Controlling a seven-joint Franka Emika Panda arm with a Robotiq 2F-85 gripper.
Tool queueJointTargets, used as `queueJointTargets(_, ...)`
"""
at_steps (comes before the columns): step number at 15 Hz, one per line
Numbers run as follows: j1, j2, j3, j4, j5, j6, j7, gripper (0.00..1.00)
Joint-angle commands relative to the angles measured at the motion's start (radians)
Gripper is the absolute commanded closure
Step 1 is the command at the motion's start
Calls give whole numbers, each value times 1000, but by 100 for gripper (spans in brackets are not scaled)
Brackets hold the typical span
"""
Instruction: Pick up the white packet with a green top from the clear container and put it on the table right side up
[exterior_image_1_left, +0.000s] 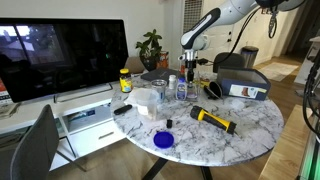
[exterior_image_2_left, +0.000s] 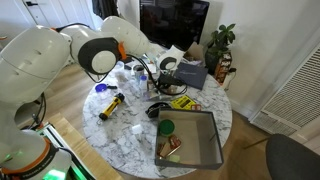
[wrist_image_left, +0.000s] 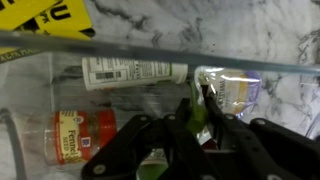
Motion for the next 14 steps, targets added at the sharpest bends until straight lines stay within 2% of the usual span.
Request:
queueJointTargets(1,-16,-87,4,-76,-8,-1,0,95)
queueJointTargets(6,-8,-206,-4,-173,-19,8,-1,95)
queueJointTargets(14,5,-475,-27,-416,-24,84,21,95)
